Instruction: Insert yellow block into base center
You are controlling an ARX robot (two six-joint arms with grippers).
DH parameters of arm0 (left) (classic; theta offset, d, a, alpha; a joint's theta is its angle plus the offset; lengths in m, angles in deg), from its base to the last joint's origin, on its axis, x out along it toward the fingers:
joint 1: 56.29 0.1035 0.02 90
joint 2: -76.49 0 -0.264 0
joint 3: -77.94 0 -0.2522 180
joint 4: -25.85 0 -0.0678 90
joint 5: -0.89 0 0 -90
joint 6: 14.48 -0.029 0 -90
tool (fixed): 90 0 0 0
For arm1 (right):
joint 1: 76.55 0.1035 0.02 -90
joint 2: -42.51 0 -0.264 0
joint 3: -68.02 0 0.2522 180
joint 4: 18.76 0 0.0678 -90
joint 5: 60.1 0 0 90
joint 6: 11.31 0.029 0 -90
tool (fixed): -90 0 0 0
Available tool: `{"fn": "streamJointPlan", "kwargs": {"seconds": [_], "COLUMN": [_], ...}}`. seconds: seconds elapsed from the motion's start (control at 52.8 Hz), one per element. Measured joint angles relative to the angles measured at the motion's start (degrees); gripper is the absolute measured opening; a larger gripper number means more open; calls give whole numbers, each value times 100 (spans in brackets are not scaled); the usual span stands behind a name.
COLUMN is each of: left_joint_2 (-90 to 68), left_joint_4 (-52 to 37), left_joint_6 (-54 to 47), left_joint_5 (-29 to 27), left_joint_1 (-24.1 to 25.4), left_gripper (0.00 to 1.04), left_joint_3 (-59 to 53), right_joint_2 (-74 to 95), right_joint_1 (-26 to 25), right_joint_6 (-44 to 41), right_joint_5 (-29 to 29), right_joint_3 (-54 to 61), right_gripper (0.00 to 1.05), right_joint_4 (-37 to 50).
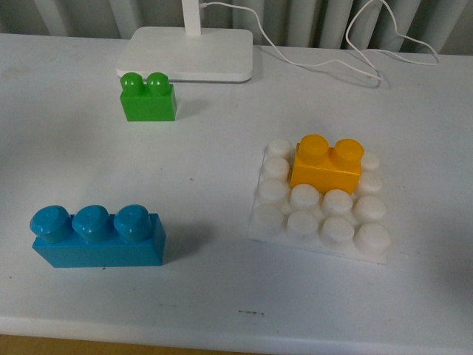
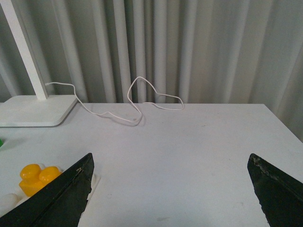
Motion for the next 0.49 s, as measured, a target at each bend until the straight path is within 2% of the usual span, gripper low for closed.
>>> {"fn": "streamJointPlan", "kwargs": {"seconds": [0.133,0.265,0.398,0.493], "left_joint_2": [780,1106,1104,1207], "left_joint_4": [-28,-28,-28,-544], "left_joint_6": [940,1611,1766,2647], "left_joint_5": [-509,-575,-568,-437], "left_joint_1": [166,225,225,315], "left_gripper": [98,98,98,86], "left_joint_3": [-756,-975,-977,-1226], "right_joint_2": [0,0,0,0], "right_joint_1": [0,0,0,0], "right_joint_6": [0,0,0,0], "right_joint_5": [0,2,0,0], "right_joint_3": [0,0,0,0], "right_gripper": [95,95,95,95], "right_joint_4": [0,0,0,0]}}
